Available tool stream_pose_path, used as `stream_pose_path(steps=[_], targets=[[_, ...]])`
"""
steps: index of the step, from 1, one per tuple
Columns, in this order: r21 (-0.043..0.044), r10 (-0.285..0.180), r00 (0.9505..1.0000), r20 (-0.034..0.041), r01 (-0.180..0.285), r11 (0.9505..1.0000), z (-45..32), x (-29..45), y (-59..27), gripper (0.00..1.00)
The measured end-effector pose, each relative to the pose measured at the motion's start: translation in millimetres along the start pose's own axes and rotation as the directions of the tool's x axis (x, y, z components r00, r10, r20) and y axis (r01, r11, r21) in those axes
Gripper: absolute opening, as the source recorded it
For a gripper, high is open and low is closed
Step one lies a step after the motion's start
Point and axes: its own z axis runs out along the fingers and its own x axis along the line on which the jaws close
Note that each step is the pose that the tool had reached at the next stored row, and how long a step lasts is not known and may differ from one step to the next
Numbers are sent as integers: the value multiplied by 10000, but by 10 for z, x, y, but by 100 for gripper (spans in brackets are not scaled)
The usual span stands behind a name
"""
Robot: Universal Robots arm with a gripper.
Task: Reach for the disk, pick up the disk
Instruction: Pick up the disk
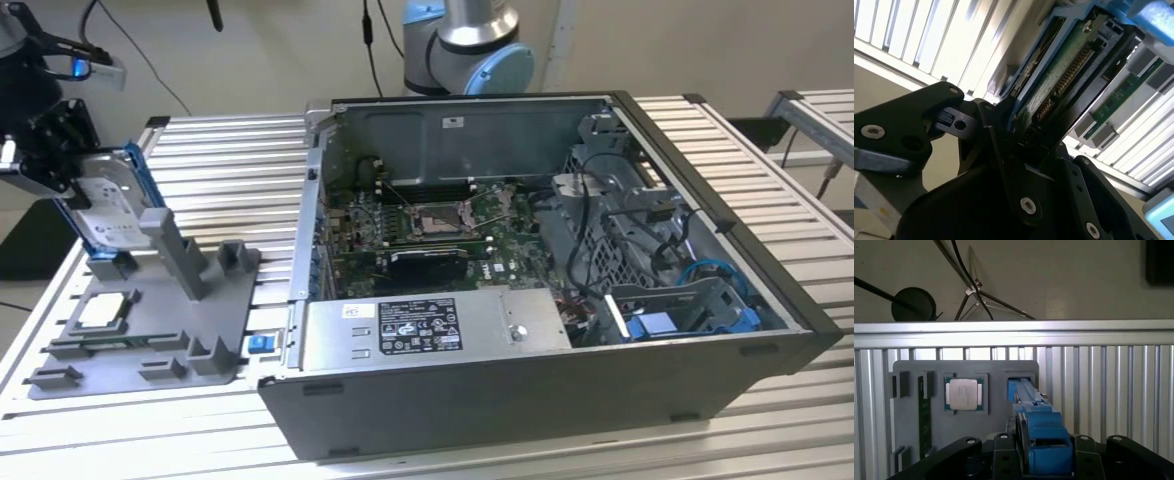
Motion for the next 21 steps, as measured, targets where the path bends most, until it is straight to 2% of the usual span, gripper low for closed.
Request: stream_pose_path(steps=[10, 21], targets=[[0, -1, 10000, 7, 1, 10000, -75, -1, 2, 0], [0, 0, 10000, 9, 0, 10000, -200, -4, 6, 0]])
